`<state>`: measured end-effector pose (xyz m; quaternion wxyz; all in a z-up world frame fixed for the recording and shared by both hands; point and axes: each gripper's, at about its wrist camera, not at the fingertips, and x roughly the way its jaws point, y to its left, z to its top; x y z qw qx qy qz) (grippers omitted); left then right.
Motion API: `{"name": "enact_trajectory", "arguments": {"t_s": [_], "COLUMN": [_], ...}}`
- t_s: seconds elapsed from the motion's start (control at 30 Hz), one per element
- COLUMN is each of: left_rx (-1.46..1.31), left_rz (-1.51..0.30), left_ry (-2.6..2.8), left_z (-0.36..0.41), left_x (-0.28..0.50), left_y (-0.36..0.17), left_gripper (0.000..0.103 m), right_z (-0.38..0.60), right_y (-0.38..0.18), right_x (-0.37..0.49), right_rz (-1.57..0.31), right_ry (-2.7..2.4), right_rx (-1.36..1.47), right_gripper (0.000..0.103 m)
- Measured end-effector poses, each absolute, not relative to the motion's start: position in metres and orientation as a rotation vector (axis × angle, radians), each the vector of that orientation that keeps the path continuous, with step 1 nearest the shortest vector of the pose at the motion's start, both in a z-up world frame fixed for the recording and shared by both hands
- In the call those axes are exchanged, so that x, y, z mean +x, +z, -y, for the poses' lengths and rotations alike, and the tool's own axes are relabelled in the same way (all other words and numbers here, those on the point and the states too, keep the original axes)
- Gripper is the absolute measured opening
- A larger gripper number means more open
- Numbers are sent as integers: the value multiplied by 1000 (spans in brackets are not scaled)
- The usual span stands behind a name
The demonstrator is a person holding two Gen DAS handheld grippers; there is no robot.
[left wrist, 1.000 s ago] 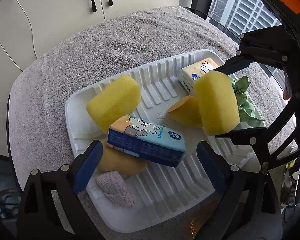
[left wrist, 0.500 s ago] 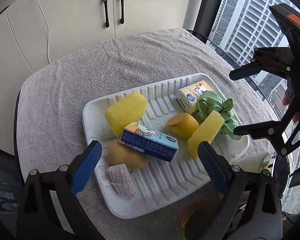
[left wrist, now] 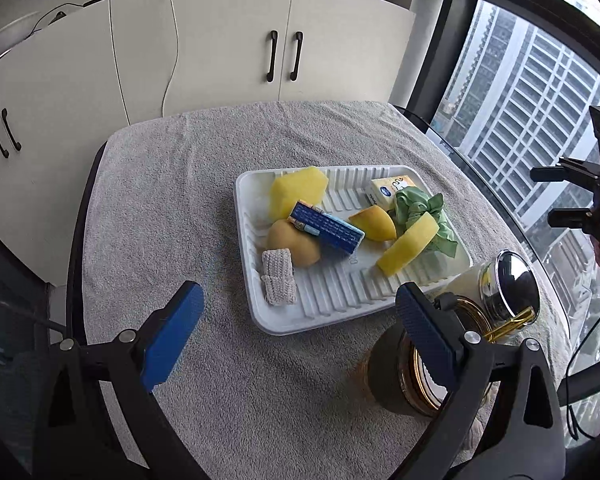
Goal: Organize soft objects
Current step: 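Move both tools back toward the cream rope scrunchie and grey knit pouch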
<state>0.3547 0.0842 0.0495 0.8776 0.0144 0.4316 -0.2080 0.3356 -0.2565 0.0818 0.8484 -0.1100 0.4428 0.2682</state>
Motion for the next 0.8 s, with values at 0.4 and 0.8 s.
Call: {"name": "enact_trajectory", "arguments": {"t_s": [0.4,0.8], "left_rx": [33,-39], "left_rz": [-831,-828], "left_ry": [-417,-414], "left_z": [-89,-59], "left_x": [226,130], "left_y": [17,-32], "left_gripper": [102,103], "right_z": [296,266], "right_y": [30,-30], "right_x": [214,135], "right_rz": [-857,-875], "right_ry": [543,476], "right_rx": [-8,56], "right_gripper": [103,103]}}
